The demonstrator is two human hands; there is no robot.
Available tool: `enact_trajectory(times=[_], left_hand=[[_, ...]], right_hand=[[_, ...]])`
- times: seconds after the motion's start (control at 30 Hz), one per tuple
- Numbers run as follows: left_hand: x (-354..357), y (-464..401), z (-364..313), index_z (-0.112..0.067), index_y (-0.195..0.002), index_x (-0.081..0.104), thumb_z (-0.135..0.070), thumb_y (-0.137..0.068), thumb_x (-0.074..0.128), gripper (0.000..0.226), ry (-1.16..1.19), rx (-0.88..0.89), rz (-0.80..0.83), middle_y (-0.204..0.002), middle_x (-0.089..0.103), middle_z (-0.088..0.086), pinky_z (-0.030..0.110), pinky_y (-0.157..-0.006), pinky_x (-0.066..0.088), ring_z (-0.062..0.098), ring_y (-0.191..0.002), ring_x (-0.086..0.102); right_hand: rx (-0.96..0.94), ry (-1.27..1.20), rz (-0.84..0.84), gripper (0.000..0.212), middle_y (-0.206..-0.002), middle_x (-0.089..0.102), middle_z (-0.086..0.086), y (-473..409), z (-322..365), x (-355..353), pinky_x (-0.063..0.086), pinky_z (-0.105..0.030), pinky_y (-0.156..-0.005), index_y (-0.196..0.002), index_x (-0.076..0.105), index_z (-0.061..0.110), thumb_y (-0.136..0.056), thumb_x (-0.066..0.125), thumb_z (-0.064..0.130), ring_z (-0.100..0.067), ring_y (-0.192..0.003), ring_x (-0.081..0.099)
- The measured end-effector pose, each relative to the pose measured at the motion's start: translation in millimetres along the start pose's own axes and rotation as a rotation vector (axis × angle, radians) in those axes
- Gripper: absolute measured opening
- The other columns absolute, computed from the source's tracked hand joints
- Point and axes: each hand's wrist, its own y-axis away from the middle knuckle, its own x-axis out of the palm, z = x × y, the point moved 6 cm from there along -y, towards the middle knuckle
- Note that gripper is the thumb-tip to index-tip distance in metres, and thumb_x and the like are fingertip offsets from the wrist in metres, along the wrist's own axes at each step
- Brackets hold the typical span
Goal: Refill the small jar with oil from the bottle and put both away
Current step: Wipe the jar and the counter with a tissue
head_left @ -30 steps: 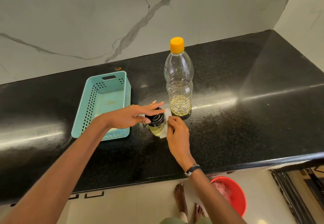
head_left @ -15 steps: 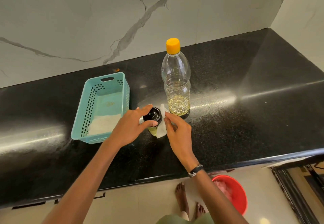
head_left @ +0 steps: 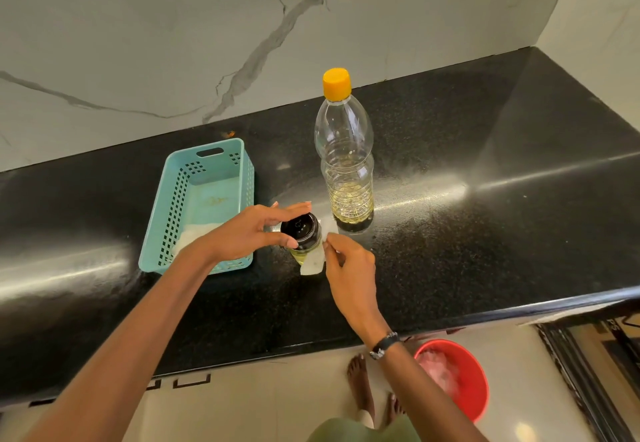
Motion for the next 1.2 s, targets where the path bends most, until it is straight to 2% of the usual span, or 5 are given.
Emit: enact_trajectory(times=[0.3, 0.47, 0.8, 0.93, 1.2], left_hand=[[-1.1, 1.3, 0.6, -0.035, -0.143, 0.037, -0.047, -0.087, 0.059, 0.062, -0.197, 0.080, -0.041, -0.153, 0.028, -0.021, 0.040, -0.120, -0.007, -0.004, -0.144, 0.010], [-12.6, -0.8, -3.5, -0.041, -0.132, 0.049, -0.065, -0.077, 0.052, 0.059, -0.376, 0.177, -0.172, -0.131, 0.047, -0.023, 0.052, -0.116, 0.017, -0.002, -0.126, 0.029], [-12.4, 0.0, 0.9, -0.040, -0.131, 0.054, -0.063, -0.082, 0.046, 0.055, -0.490, 0.273, -0.294, -0.130, 0.053, -0.019, 0.043, -0.117, 0.002, 0.012, -0.132, 0.031], [-12.5, 2.5, 4.1, -0.047, -0.132, 0.051, -0.059, -0.084, 0.051, 0.050, -0.537, 0.260, -0.331, -0.145, 0.037, -0.013, 0.048, -0.118, 0.000, 0.017, -0.138, 0.020], [-10.0, 5.2, 10.9, -0.058, -0.134, 0.038, -0.062, -0.085, 0.048, 0.050, -0.593, 0.221, -0.393, -0.161, -0.002, -0.008, 0.043, -0.115, -0.012, 0.022, -0.148, -0.007]], right_hand=[[0.044, -0.005, 0.104, 0.018, -0.094, 0.068, -0.004, -16.8, -23.0, 5.9, 0.045, -0.017, -0.073, -0.103, 0.070, 0.008, -0.093, 0.055, 0.007, -0.010, -0.083, 0.059], [0.035, -0.198, 0.040, 0.022, -0.104, 0.070, 0.002, -22.6, -11.5, -3.6, 0.051, -0.018, -0.085, -0.111, 0.068, 0.010, -0.091, 0.060, 0.007, -0.005, -0.096, 0.065], [0.147, -0.106, 0.253, 0.028, -0.096, 0.068, 0.008, -34.4, -17.5, 3.6, 0.045, -0.009, -0.071, -0.110, 0.067, 0.024, -0.097, 0.048, 0.008, 0.007, -0.082, 0.060], [0.116, -0.317, 0.357, 0.038, -0.123, 0.063, 0.007, -42.3, 4.2, 9.0, 0.042, -0.015, -0.096, -0.122, 0.061, 0.015, -0.101, 0.030, 0.014, -0.004, -0.117, 0.055], [0.352, -0.353, 0.565, 0.048, -0.113, 0.065, 0.024, -50.0, -8.3, 35.2, 0.036, -0.007, -0.096, -0.113, 0.059, 0.030, -0.102, 0.012, 0.036, 0.007, -0.117, 0.052]])
